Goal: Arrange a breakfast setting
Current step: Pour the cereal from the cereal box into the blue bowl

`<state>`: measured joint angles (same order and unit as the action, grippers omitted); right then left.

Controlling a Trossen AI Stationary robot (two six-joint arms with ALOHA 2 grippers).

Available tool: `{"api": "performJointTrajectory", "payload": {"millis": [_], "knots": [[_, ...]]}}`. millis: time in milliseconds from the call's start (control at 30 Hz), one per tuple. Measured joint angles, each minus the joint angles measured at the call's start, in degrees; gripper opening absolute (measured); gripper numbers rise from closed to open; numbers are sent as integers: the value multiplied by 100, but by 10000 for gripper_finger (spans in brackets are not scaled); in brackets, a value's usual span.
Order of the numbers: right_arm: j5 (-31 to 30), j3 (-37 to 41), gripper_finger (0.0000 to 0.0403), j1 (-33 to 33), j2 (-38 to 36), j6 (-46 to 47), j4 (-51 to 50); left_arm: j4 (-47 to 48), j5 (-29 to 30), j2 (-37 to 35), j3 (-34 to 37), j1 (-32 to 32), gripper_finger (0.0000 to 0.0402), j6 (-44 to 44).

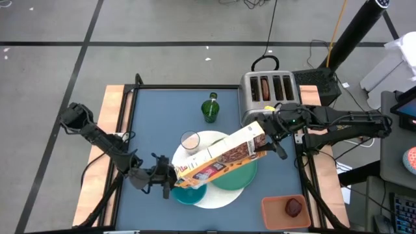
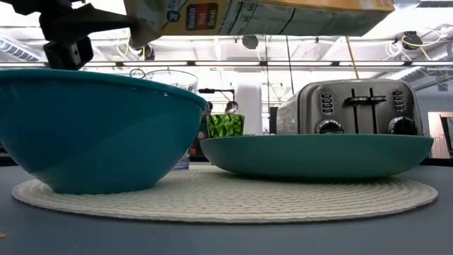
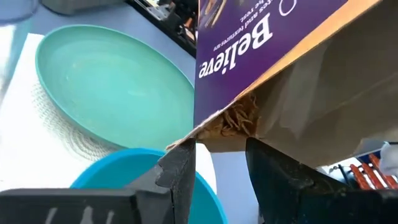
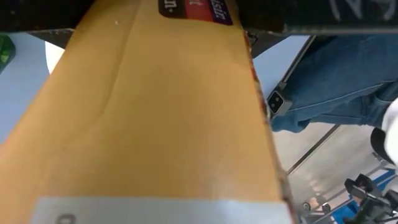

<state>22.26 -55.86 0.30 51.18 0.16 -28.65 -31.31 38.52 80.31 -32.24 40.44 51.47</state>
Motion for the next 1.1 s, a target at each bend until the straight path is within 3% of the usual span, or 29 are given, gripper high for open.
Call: {"api": "performJointTrajectory", "payload": {"millis": [567, 1100], "knots": [[-123, 289, 176, 376, 211, -2, 137, 173, -123, -2, 5, 168, 149, -6], [-704, -26, 176, 583, 533, -767, 111, 532, -105, -277, 5, 188, 149, -3]]}}
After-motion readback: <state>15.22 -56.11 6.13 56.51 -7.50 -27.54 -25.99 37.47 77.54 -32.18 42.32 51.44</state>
